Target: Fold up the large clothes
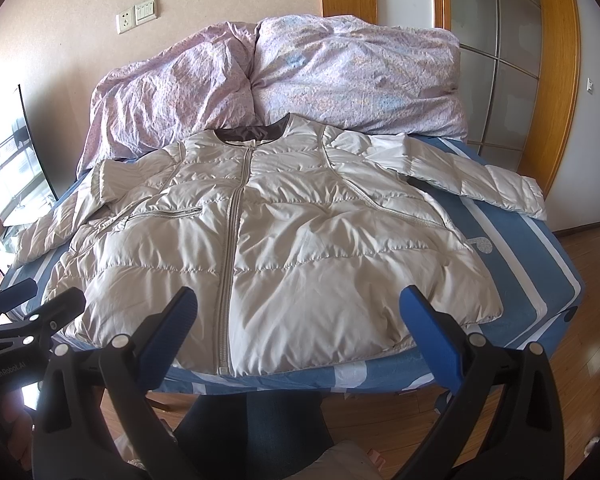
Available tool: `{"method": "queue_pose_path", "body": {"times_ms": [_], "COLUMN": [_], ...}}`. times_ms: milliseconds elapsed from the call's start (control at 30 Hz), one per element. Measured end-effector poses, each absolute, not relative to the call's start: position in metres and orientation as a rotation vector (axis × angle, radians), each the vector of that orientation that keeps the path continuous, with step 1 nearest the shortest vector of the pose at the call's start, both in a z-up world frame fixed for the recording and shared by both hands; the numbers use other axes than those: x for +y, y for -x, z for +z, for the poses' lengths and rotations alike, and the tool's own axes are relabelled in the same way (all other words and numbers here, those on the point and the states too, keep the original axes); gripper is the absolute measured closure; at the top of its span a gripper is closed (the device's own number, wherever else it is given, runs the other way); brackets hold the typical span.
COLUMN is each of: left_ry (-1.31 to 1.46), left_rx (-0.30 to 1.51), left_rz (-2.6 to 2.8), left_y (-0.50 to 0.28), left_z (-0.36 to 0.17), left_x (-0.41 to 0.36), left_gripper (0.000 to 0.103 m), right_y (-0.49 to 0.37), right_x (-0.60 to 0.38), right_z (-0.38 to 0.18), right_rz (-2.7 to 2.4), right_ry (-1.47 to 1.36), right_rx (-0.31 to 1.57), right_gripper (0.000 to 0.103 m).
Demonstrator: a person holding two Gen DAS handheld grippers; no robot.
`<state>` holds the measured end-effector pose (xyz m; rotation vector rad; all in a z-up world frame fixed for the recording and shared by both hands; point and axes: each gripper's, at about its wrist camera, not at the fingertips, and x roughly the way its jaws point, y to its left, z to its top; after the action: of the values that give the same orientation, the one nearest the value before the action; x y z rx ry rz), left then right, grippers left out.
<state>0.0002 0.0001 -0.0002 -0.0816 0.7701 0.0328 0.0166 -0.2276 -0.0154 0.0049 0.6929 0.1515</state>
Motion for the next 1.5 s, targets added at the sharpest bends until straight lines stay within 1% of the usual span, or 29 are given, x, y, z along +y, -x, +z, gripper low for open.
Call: {"method": "queue_pose_path", "body": {"times_ms": [1500], "left_ry": [0.081], "left_rx": [0.771], "left_rz": [0.033], "left_y": [-0.0005], "left_z": [-0.0005], "left_x": [0.0001], "left_gripper": [0.001], "right_y": [-0.0195], "right_x": [-0.2293], "right_z": [-0.0162], "right_rz": [0.145], "right_ry": [-0.01], "right_rx": [0.695], "right_gripper": [0.002]}}
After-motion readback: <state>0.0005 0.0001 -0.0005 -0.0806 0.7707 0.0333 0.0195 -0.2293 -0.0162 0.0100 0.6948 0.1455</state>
